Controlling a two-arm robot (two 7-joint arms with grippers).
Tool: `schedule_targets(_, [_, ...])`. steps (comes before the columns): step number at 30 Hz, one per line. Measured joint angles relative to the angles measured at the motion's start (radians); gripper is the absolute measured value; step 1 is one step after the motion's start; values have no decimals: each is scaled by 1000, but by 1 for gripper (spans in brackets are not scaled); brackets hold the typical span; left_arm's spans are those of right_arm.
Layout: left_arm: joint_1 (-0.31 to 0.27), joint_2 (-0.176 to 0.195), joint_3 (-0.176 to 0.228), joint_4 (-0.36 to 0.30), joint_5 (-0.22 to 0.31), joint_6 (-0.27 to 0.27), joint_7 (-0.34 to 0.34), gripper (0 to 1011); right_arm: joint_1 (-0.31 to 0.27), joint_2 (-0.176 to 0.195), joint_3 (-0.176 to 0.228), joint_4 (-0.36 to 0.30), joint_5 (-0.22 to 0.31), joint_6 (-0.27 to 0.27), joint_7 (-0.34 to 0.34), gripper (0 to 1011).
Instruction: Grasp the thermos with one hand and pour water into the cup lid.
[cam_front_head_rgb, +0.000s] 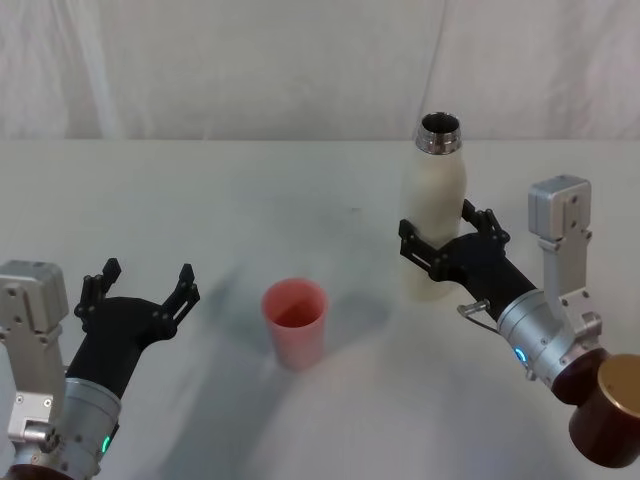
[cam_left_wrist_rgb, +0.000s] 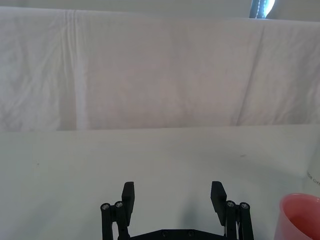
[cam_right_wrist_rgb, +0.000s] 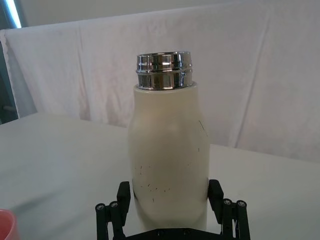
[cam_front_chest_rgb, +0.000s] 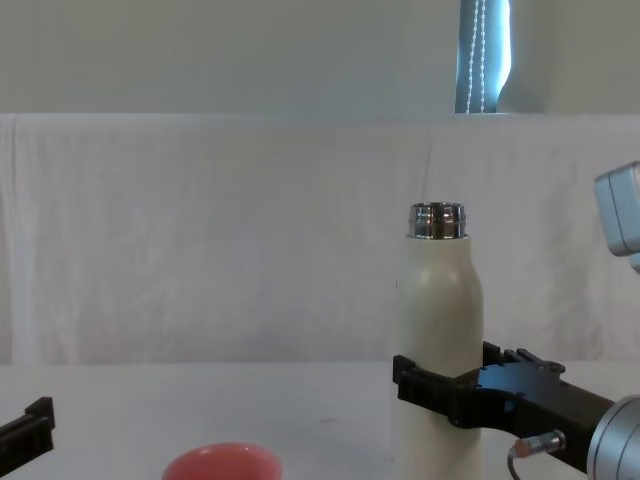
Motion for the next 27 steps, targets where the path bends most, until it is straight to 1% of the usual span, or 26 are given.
schedule_targets(11, [0, 0, 0, 0, 0, 0, 0, 1001, 31, -3, -5, 44, 10, -4, 6, 1000])
schedule_targets(27, [0, 0, 0, 0, 0, 0, 0, 1001, 64, -13, -8, 72, 15, -7, 2, 1000])
